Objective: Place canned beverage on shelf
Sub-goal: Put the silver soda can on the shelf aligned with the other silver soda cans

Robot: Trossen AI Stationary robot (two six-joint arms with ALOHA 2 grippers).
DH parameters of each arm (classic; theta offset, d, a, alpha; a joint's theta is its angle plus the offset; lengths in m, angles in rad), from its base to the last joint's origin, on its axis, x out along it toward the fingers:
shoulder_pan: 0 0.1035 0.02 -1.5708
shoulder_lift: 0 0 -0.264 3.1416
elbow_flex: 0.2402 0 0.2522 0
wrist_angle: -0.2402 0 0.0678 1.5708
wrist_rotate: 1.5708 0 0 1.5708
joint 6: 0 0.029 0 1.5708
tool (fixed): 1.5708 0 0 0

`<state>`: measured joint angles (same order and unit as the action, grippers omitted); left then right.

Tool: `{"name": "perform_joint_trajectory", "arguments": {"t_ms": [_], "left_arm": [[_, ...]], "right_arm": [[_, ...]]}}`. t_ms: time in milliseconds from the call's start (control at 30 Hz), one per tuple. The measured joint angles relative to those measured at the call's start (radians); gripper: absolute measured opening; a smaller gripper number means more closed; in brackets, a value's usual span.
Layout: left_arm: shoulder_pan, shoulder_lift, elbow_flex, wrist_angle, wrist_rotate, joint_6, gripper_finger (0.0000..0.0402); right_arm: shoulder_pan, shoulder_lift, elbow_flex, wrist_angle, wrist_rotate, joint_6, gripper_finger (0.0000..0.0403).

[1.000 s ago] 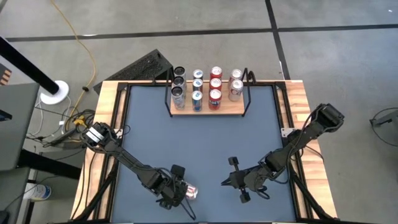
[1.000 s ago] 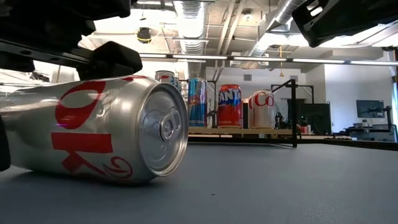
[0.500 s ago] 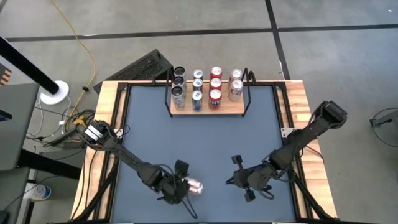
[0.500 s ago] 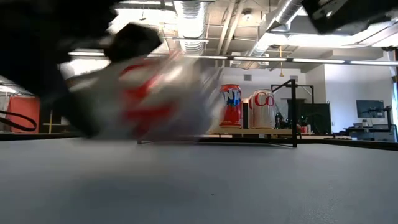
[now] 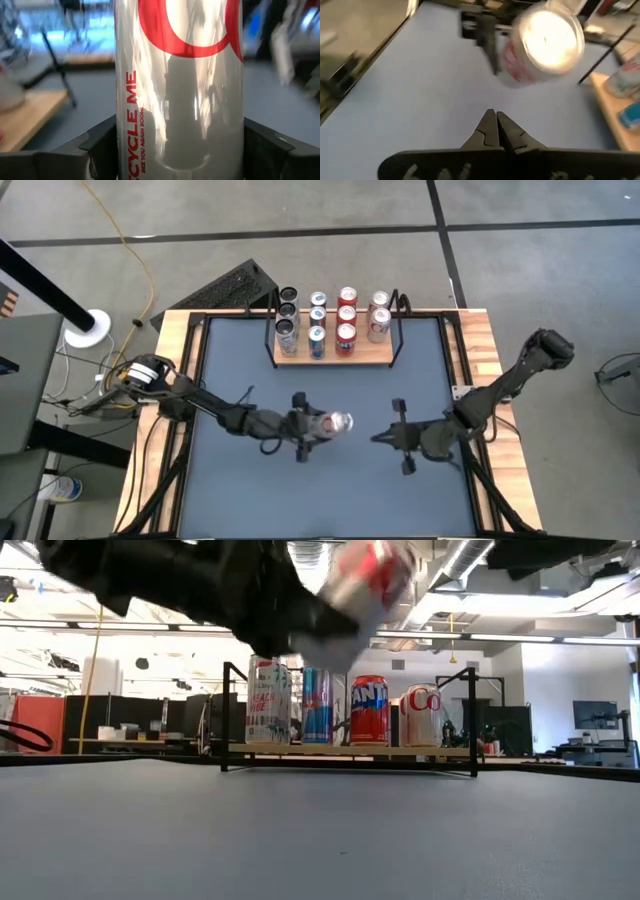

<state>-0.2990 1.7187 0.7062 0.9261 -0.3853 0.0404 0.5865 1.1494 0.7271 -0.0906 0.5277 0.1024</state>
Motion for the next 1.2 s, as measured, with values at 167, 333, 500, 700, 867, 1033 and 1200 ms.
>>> {"name": "perform_joint_trajectory", "arguments": {"t_ms": [167,333,500,700,867,1033,1200], "left_arm": [[-0.013,0.0,-0.059,0.205,-0.054,0.047,0.0294],[-0.051,-0.005,-0.051,0.259,-0.204,0.16,0.0295],[-0.062,-0.044,-0.05,0.266,-0.287,0.257,0.0295],[-0.062,-0.091,-0.05,0.27,-0.3,0.282,0.0295],[-0.062,-0.107,-0.05,0.269,-0.295,0.296,0.0295],[-0.062,-0.107,-0.05,0.263,-0.281,0.297,0.0295],[-0.062,-0.107,-0.05,0.259,-0.281,0.297,0.0295]], "right_arm": [[-0.114,0.022,-0.028,0.191,-0.01,-0.113,0.0023],[-0.219,0.048,0.013,0.236,-0.095,-0.129,0.0102],[-0.288,0.05,0.021,0.193,-0.112,-0.07,0.0217],[-0.297,0.069,0.023,0.278,-0.116,-0.089,0.0325],[-0.319,0.124,0.042,0.394,-0.224,-0.148,0.0377],[-0.347,0.202,0.123,0.409,-0.282,-0.174,0.0398],[-0.361,0.283,0.219,0.404,-0.344,-0.194,0.0399]]}}
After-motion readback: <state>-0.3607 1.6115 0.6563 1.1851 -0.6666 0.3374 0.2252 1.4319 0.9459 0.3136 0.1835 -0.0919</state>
